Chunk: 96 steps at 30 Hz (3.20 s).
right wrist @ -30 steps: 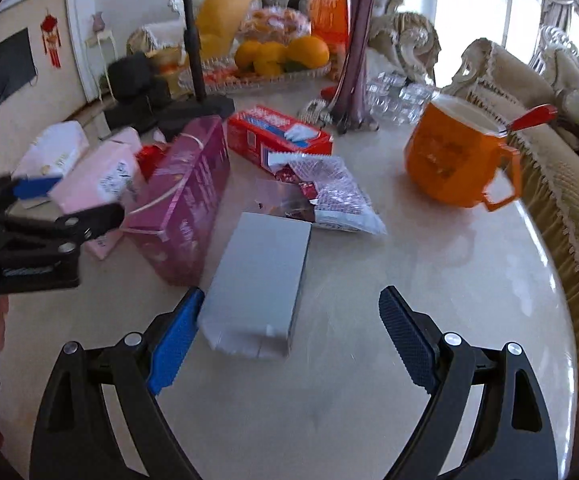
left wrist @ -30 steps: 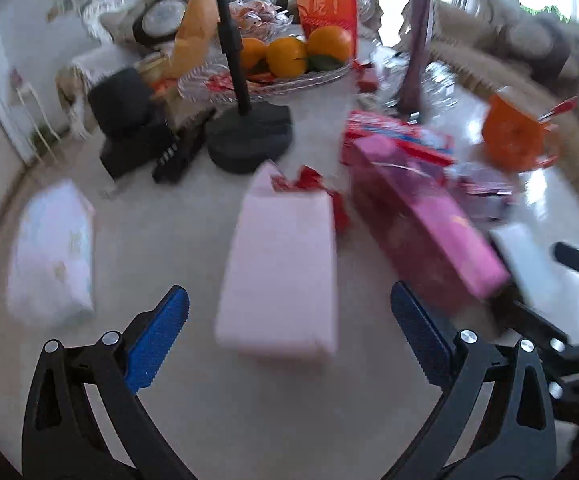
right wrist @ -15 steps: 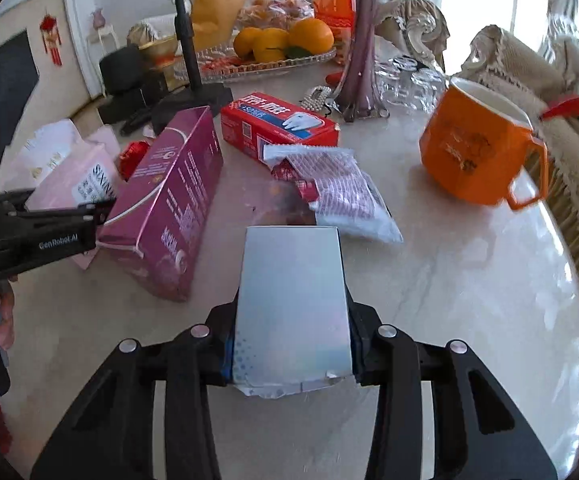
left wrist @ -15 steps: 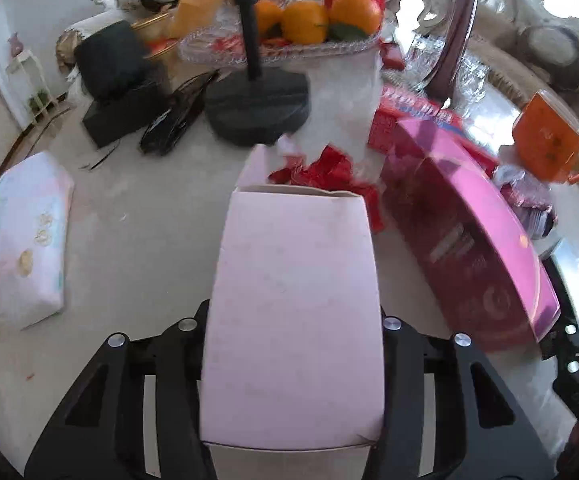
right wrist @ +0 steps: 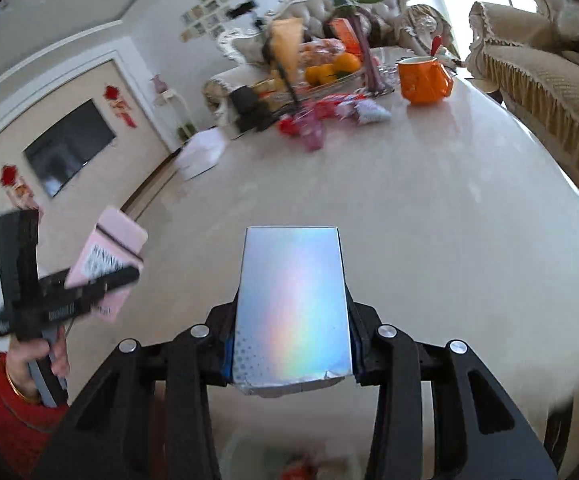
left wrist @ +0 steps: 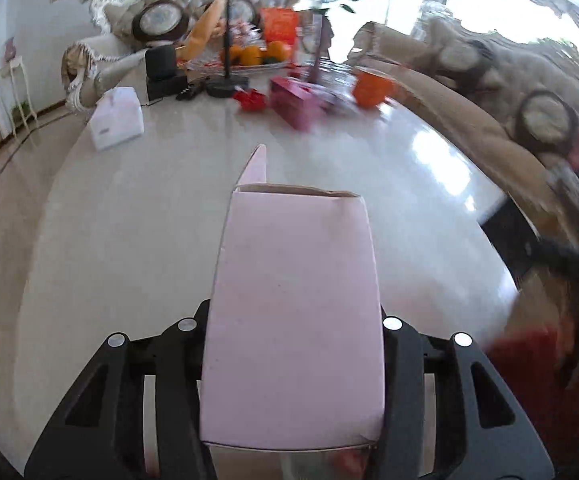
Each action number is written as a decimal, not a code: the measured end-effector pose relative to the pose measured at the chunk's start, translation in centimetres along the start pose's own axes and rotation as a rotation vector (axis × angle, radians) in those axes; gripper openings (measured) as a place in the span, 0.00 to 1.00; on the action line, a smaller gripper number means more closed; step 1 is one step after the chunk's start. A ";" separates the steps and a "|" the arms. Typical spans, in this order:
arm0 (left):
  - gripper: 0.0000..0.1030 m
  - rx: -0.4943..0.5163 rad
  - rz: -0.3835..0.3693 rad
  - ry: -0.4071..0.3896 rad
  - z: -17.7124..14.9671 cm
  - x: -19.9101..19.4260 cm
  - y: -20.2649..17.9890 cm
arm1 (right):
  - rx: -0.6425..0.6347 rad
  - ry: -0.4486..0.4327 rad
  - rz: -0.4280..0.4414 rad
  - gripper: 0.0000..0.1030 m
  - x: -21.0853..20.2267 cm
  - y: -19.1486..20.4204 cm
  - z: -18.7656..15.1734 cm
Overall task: Collect trash
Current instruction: 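Carry the pink box and silver box over the wastebasket and open both tools, then lift both open tools from the wastebasket back toward the table, then grasp the red wrapped packet with the left tool while the right tool grasps the printed snack bag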
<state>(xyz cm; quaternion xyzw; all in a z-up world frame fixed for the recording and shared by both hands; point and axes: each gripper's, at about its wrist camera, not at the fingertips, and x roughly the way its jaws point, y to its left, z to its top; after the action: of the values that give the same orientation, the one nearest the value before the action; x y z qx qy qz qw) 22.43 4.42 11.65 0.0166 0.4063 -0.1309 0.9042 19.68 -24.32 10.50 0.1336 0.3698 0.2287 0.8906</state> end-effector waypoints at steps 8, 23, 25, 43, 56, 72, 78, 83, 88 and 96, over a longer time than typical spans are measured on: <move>0.45 -0.047 -0.097 0.230 -17.0 -2.0 -6.1 | -0.031 0.256 0.041 0.38 -1.3 5.4 -12.6; 0.62 -0.183 -0.027 0.590 -27.9 14.9 -6.2 | -0.132 0.524 -0.168 0.40 13.0 3.1 -23.4; 0.88 -0.166 0.005 0.585 -27.7 15.0 -6.0 | -0.109 0.535 -0.193 0.68 13.3 2.6 -23.7; 0.94 -0.201 -0.065 0.530 -27.6 15.8 -6.4 | 0.000 0.570 -0.255 0.74 13.0 -0.3 -25.6; 0.94 -0.152 -0.028 0.538 -27.5 13.4 -6.5 | -0.006 0.477 -0.186 0.74 9.8 0.7 -24.3; 0.94 0.048 0.074 -0.016 -3.3 -2.9 -2.3 | -0.287 -0.228 -0.218 0.84 -4.0 3.4 -1.3; 0.94 -0.085 0.130 -0.069 11.3 7.1 3.8 | -0.267 -0.229 -0.308 0.84 4.9 -0.5 10.1; 0.94 -0.087 0.184 -0.012 19.0 17.4 6.5 | -0.199 -0.132 -0.343 0.84 13.7 -4.6 16.6; 0.94 -0.058 0.203 0.026 23.4 25.0 7.7 | -0.164 -0.017 -0.372 0.84 20.9 -7.8 20.5; 0.94 0.011 0.209 0.071 27.4 31.9 7.6 | -0.194 0.049 -0.356 0.84 27.1 -8.4 24.7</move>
<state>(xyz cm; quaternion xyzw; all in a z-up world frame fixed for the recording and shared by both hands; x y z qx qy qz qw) 64.62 0.94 5.83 0.0685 0.4333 -0.0373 0.8979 56.88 -19.52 7.95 -0.0258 0.3852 0.1054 0.9164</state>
